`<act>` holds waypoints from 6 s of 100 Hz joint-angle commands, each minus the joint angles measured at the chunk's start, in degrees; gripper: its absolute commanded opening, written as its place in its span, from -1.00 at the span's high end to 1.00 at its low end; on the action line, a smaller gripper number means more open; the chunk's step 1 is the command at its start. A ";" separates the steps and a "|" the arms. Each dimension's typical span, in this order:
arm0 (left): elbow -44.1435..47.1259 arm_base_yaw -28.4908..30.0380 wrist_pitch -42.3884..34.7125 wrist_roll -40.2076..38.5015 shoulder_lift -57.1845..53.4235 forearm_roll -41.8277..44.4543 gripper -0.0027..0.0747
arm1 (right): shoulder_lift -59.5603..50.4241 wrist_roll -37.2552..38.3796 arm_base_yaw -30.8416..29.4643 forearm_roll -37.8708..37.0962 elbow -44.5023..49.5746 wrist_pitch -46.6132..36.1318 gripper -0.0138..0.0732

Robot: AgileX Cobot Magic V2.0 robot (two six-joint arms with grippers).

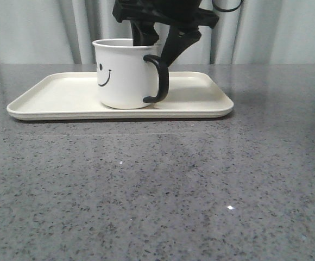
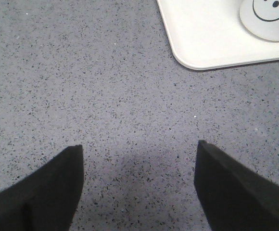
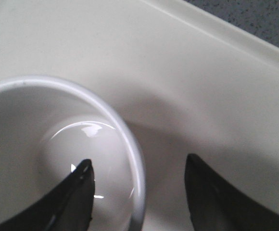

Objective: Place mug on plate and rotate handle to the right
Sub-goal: 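Grasp the mug rim with the right gripper and lift it, then rotate the held mug to turn its handle, then lower it onto the tray, then open the right gripper and lift it out of the mug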

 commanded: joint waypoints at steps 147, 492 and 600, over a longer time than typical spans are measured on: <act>-1.35 0.11 -3.35 -0.48 0.13 -0.82 -0.31 | -3.16 -38.93 -2.02 10.76 -17.74 16.24 0.83; -1.35 0.11 -3.45 -0.48 0.13 -0.82 -0.31 | -1.97 -36.11 -3.64 15.62 -28.97 16.40 -0.33; -1.35 0.11 -4.86 -0.48 0.13 -0.82 -0.31 | -50.90 -29.91 -24.95 4.77 21.01 -2.56 -0.33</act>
